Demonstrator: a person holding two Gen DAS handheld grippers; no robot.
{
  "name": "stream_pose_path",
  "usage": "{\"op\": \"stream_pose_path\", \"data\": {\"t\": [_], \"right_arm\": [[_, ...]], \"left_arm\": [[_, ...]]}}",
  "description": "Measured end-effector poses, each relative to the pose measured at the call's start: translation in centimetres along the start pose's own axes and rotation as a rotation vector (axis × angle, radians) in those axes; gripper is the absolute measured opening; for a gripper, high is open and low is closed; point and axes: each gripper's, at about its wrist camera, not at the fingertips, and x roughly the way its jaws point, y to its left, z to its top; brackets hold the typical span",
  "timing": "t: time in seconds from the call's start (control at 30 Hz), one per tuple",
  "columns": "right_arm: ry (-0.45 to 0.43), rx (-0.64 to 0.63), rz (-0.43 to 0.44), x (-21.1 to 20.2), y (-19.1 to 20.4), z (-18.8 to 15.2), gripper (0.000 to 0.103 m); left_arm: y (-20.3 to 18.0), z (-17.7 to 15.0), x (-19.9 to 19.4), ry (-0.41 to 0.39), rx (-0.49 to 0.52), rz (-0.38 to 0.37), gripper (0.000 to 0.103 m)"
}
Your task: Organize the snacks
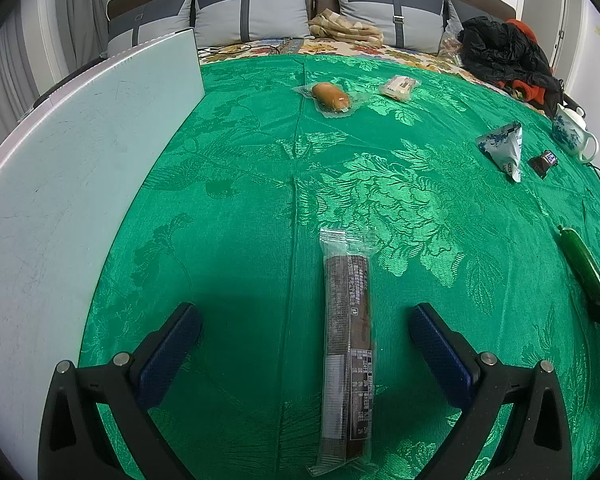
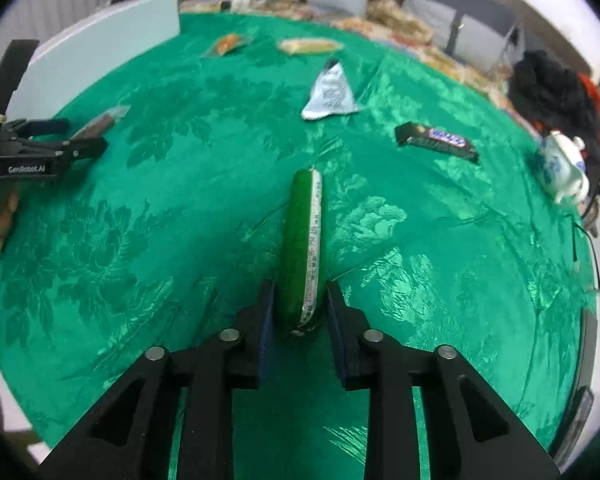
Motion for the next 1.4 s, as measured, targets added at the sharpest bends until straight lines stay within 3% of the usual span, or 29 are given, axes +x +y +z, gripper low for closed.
{"op": "stream_pose_path", "data": {"t": [0.03,0.07,0.2,0.3,1.4], "right_arm": [[-0.029,0.027,-0.025,0.0,0.0,-0.3,0.059],[-0.051,0.063,-0.041,0.0,-0.1,-0.6,0.064],[-0.109,0.245,0.010,0.1,-1.8,-1.7,0.071],[-0.097,0.238,-0.013,0.2,-1.6,-1.5,0.077],[-0.092,0.238,-0.011,0.4,-1.5,-1.7,0.087]], "left_arm": [[0.0,0.0,0.0,0.000,0.000,0.000,0.103],[0.0,0.0,0.0,0.000,0.000,0.000,0.103],[0.0,0.0,0.0,0.000,0.000,0.000,0.103],[0.0,0.0,0.0,0.000,0.000,0.000,0.103],[0.0,0.0,0.1,-0.001,0.000,0.000,0.103]]}}
